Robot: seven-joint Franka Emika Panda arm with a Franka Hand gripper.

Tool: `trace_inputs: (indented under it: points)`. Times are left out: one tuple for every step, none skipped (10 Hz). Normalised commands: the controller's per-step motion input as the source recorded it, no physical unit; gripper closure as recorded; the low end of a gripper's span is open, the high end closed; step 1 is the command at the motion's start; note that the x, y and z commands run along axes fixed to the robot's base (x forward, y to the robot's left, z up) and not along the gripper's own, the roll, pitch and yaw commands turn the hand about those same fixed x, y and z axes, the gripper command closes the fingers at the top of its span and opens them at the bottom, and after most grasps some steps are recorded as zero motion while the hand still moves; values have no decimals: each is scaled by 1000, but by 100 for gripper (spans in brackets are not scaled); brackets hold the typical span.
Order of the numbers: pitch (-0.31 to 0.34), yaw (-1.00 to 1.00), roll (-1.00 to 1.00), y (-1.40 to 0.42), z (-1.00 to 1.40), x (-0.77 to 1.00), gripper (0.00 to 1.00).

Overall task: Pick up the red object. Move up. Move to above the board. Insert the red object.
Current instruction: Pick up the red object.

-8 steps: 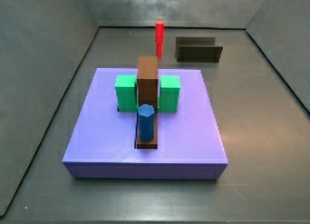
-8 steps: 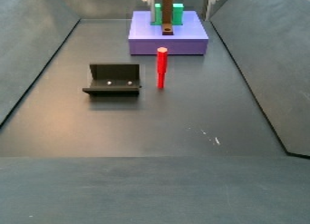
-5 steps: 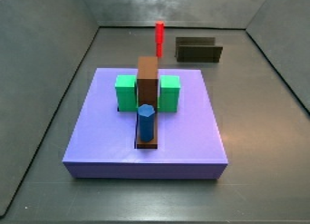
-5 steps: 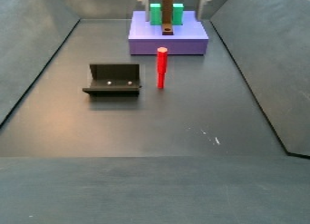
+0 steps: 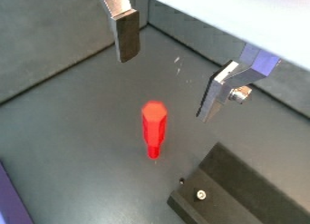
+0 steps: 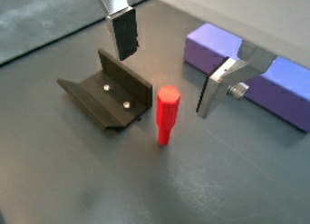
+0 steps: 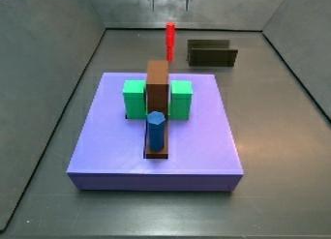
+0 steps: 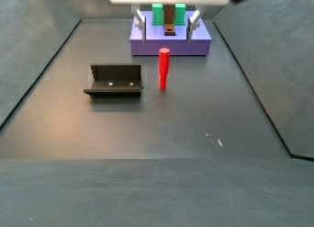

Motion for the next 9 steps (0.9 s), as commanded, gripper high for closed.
trace_inputs:
  points:
    - [-136,-14,-164,-163,-346,89,0]
    - [-141,-31,-116,-174,-366,54,0]
    - [-27,0,-23,-300,-137,103,0]
    - [-17,0,-46,-157,-183,60,0]
    - [-31,0,-23,-86,-254,14,0]
    - [-6,0,0,0,-243,0,0]
    - [-10,0,0,43,-234,0,0]
    - [-9,0,0,51,-203,0,0]
    - [-7,0,10,51,-214,0,0]
